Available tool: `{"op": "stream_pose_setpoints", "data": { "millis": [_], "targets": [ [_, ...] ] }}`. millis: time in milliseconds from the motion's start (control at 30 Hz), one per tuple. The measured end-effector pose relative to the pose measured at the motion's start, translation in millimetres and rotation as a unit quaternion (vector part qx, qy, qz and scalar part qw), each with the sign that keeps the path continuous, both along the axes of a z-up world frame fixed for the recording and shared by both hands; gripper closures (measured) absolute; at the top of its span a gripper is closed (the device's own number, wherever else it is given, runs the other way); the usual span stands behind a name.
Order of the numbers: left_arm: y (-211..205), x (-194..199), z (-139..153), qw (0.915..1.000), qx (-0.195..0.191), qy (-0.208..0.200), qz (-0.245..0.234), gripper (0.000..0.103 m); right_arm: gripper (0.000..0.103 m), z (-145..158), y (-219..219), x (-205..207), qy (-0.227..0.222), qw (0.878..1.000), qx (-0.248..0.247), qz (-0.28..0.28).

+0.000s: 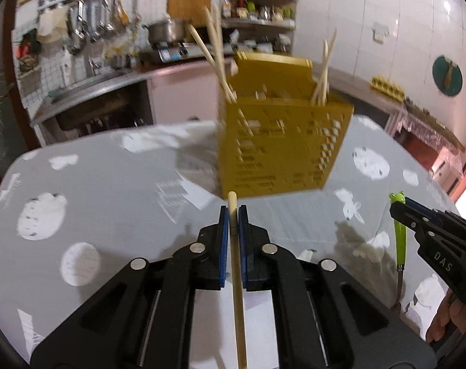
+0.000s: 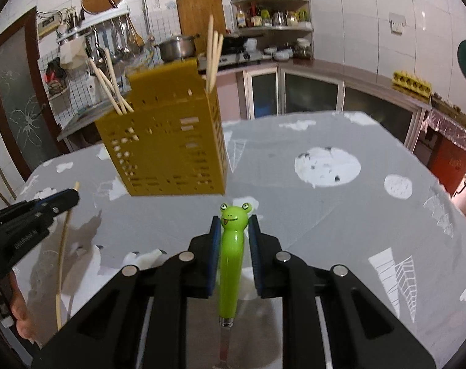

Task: Organize utensils
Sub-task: 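Carry the fork and chopstick to the yellow holder and lower them in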

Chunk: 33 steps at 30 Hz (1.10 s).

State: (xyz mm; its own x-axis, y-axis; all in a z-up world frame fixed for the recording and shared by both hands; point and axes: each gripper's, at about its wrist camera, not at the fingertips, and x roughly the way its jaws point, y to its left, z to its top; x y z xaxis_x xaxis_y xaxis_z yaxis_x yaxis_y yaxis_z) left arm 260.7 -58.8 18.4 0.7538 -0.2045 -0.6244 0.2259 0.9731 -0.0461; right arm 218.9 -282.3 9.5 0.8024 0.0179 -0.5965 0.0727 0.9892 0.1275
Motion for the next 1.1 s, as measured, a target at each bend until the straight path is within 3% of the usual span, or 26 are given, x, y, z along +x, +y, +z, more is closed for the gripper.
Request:
{"op": "stream_pose_setpoints", "data": {
  "millis": [233,533,1100],
  "targets": [
    [33.1,-24.0,31.0,0.9963,-0.022,-0.076,0.032,0.098,0.084,19.5,2.1,-18.1,-0.064,0.998,-0.012,0.003],
    [53.5,-37.0,56.1,0.989,-0.05,-0.132,0.046,0.099,0.084,38.8,-0.3,-25.9,-0.126,0.992,-0.016,0.001],
    [48.5,-27.7,71.9,0.9817,-0.065,-0.174,0.042,0.099,0.084,59.2,-3.1,-9.0,-0.175,0.985,-0.008,0.012]
  ]
}}
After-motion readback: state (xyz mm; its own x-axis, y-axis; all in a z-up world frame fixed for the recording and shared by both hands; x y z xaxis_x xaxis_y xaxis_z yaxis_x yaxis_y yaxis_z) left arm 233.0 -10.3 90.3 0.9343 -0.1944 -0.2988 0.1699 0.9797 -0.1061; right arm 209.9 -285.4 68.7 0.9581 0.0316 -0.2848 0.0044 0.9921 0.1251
